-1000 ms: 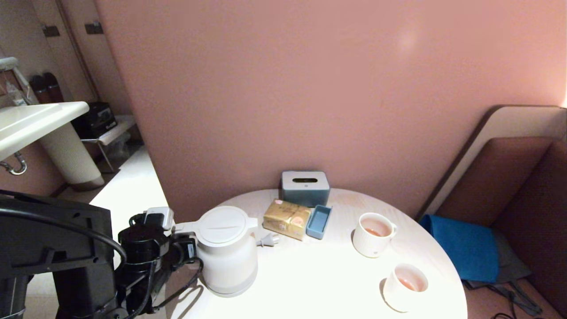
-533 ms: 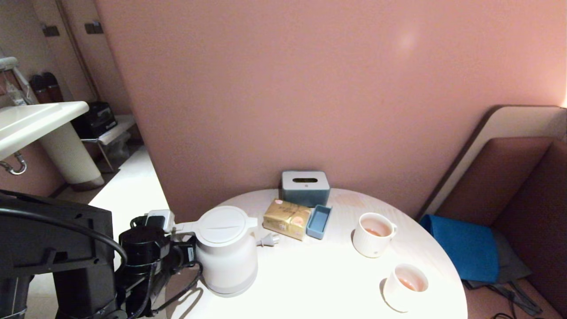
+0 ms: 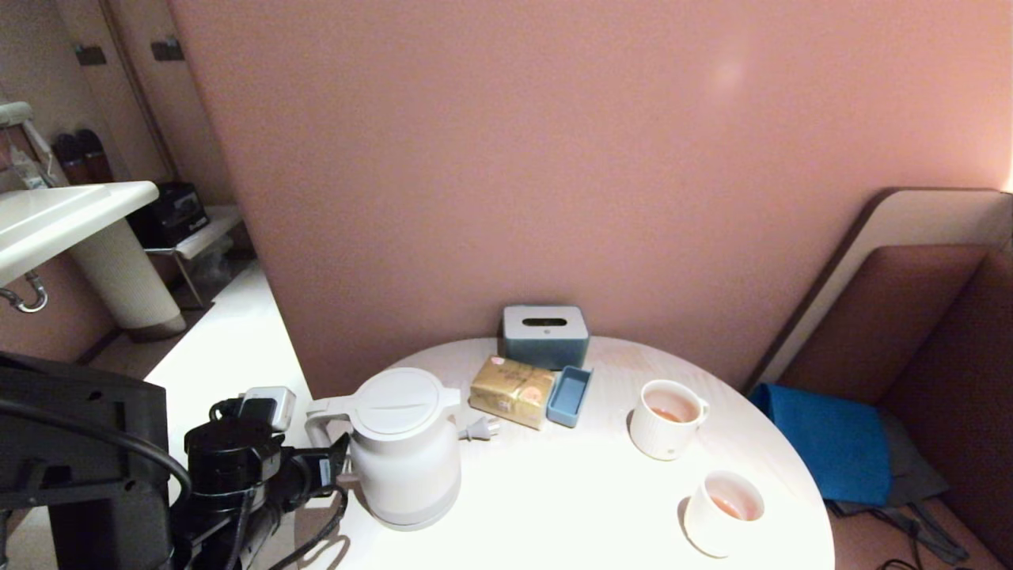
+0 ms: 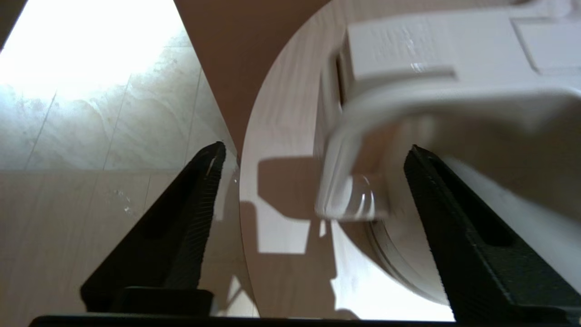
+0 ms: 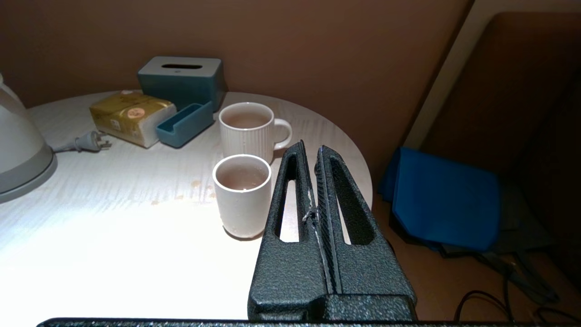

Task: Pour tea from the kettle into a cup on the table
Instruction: Put down the kettle on the table, then pick up the cup

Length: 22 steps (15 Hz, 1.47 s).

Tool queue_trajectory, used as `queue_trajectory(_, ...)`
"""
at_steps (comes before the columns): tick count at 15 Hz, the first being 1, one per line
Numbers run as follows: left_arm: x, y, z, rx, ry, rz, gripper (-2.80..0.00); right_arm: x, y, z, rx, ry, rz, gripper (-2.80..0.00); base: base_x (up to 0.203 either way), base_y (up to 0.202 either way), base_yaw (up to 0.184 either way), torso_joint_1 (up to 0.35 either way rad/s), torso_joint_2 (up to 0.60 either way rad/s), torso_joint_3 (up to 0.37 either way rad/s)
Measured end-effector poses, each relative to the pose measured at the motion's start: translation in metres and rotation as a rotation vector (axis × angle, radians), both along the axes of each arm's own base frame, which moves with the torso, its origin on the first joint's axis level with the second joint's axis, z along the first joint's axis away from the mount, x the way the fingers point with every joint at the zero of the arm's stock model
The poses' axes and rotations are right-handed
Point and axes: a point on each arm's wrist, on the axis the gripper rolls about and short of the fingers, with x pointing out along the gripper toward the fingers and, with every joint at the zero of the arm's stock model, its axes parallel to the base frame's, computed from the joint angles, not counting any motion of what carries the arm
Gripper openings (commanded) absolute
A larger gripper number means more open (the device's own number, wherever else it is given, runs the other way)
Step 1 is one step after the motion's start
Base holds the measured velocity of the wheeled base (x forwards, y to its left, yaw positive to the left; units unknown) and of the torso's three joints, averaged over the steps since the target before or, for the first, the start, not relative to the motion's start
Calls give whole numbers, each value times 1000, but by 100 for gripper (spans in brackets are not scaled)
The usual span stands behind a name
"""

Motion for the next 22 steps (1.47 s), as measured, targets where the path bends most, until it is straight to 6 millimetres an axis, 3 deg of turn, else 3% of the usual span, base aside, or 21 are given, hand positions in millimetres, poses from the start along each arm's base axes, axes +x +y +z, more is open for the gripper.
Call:
queue_trajectory(8,-37,12,16,-48,14,8,0,0,0,0,0,0,0,-280,0,0,0,0,0,0)
queue_trajectory(15,-75,26,72,-9,-189,6,0,0,0,0,0,-1,0,-280,0,0,0,0,0,0)
queue_trajectory(22,-153,58,131,261,-410,215,0,0,0,0,0,0,0,-280,0,0,0,0,0,0)
